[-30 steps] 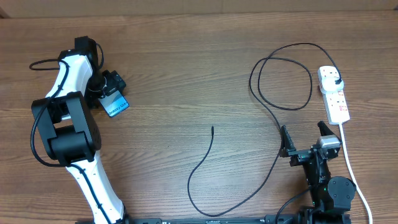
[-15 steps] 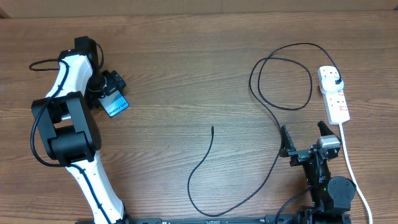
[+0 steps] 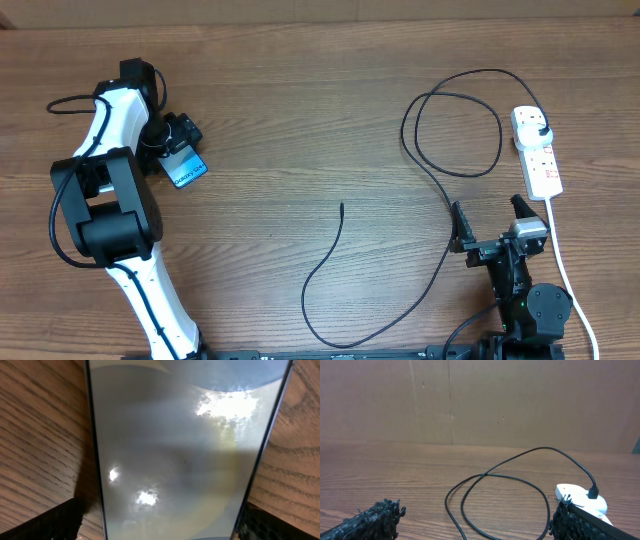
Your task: Plug charger to phone and switch on socket
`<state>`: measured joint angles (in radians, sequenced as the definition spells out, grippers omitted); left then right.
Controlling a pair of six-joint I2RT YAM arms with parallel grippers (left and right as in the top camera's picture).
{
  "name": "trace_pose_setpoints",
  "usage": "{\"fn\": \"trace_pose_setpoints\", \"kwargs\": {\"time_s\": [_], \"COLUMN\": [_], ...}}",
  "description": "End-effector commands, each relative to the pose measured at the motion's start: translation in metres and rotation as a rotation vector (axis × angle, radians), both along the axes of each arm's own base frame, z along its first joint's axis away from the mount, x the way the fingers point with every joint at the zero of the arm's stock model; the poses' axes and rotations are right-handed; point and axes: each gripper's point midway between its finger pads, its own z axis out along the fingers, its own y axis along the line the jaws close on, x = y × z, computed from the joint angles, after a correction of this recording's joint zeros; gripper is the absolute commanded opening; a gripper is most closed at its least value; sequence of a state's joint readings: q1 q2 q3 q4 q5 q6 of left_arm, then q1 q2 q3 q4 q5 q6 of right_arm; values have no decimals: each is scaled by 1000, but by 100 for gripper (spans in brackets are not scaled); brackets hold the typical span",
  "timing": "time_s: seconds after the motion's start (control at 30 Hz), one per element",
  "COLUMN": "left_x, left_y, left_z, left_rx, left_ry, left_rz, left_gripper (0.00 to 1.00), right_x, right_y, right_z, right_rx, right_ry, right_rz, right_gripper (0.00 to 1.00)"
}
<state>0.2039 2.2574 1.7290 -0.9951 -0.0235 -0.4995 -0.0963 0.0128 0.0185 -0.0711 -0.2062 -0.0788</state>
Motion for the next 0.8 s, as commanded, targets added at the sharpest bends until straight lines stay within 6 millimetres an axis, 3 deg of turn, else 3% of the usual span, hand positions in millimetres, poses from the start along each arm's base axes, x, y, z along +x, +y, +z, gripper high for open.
{"fn": "trace_pose_setpoints", "kwargs": {"time_s": [0.0,0.13,0.77], "left_x": [-9,-9,-10], "left_y": [0,0,0], "left_z": [-12,-12,-12], "left_rx": [-3,-3,-3], "left_ry": [33,34,37], "left_rz": [24,24,24], "left_gripper": [93,88,89], "right_x": [0,0,0], "right_y": [2,2,2], "right_z": [-2,-2,-2], "right_rx": [2,2,2], "right_ry": [-5,-5,-5], "right_rz": [11,11,11], "right_gripper": [100,100,100]}}
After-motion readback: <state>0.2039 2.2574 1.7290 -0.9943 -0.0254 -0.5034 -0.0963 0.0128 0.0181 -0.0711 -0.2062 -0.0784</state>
